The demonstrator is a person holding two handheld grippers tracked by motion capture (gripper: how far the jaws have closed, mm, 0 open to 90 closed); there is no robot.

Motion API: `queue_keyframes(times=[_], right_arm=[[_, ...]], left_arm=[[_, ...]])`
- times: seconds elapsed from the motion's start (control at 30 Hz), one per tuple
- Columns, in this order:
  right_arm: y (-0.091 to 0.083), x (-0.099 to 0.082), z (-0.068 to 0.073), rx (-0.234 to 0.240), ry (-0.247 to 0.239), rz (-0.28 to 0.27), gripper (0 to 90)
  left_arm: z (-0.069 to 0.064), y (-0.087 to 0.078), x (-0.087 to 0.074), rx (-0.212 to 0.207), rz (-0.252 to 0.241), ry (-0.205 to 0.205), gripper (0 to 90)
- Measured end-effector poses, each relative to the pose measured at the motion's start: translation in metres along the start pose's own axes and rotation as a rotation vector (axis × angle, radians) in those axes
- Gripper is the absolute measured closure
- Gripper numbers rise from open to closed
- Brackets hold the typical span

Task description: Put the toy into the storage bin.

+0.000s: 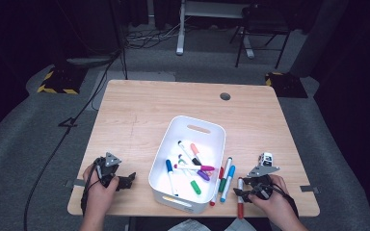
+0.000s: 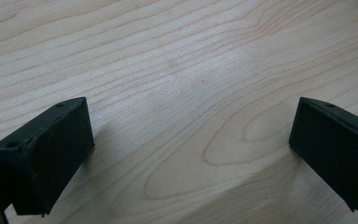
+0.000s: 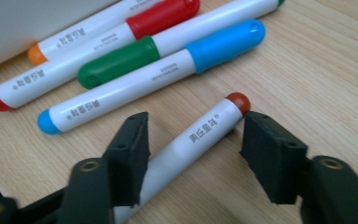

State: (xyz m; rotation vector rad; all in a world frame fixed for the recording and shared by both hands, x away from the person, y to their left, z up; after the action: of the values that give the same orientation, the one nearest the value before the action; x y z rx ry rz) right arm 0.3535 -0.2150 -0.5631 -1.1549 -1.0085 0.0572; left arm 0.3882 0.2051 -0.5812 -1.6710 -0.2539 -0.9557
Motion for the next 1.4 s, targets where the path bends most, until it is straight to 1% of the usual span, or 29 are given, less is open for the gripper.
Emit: queue_keyframes(times=[0.03,0.07,0.1,0.2,0.23,0.33,0.4,0.57,0.73,0.8,0.87,1.03,1.13,1.17,1.2,1.23,1.4], right_arm=[[-0.001,-0.001,-0.002,-0.010,-0.001,0.000,46.9],[-0.002,-0.001,-0.003,-0.014,0.006,0.002,50.8],[-0.003,-0.002,-0.005,-0.023,0.003,0.007,55.0],[-0.006,-0.004,-0.009,-0.039,0.014,0.016,63.2],[-0.007,-0.005,-0.011,-0.043,0.007,0.020,66.6],[-0.010,-0.008,-0.015,-0.048,0.022,0.031,75.2],[-0.012,-0.010,-0.017,-0.049,0.029,0.034,75.9],[-0.013,-0.011,-0.017,-0.050,0.015,0.031,76.4],[-0.013,-0.011,-0.016,-0.017,0.017,0.033,76.5],[-0.013,-0.011,-0.014,-0.006,0.000,0.032,76.5],[-0.015,-0.010,-0.013,-0.003,-0.003,0.025,76.6],[-0.024,-0.001,-0.008,0.017,-0.001,-0.003,76.6],[-0.032,0.006,-0.006,0.021,-0.014,-0.016,76.6],[-0.034,0.009,-0.005,0.024,-0.015,-0.020,76.5],[-0.037,0.012,-0.005,0.030,-0.029,-0.027,76.6],[-0.040,0.016,-0.003,0.038,-0.020,-0.033,76.6],[-0.052,0.035,0.004,0.063,-0.040,-0.062,76.6]], left_arm=[[0.000,0.000,0.000,0.000,0.000,0.000,0.1],[0.000,0.000,0.000,0.000,0.000,0.000,0.1],[0.000,0.000,0.000,0.000,0.000,0.000,0.1],[0.000,0.000,0.000,0.000,0.000,0.000,0.0],[0.000,0.000,0.000,0.000,0.000,0.000,0.1],[0.000,0.000,0.000,0.000,0.000,0.000,0.1],[0.000,0.000,0.000,0.000,0.000,0.000,0.1],[0.000,0.000,0.000,0.000,0.000,0.000,0.1],[0.000,0.000,0.000,0.000,-0.001,-0.002,0.1],[0.000,0.000,0.000,0.000,-0.001,-0.002,0.1],[0.000,0.000,0.000,0.000,0.000,0.000,0.0],[0.000,0.000,0.000,0.001,0.002,0.000,0.1],[0.000,0.000,0.000,0.000,0.000,0.000,0.0],[0.000,0.000,0.000,0.001,0.001,-0.001,0.1],[0.000,0.000,0.000,0.000,0.000,0.000,0.0],[0.000,0.000,0.000,0.000,-0.001,-0.002,0.0],[0.000,0.000,0.000,0.000,0.000,0.000,0.0]])
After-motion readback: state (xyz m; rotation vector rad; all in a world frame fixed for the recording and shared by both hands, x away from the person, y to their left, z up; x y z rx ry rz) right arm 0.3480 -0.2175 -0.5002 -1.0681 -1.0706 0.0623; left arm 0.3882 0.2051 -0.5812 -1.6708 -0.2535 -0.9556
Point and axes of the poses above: each handheld gripper's, and its own axes: y roughly forward along the jaws, x roughly out of its top, z roughly to its left, the point moved 10 cm from there along y, roughly forward along the jaws, and after that the axes turned 3 degrees about -z, right-handed, at the moved point
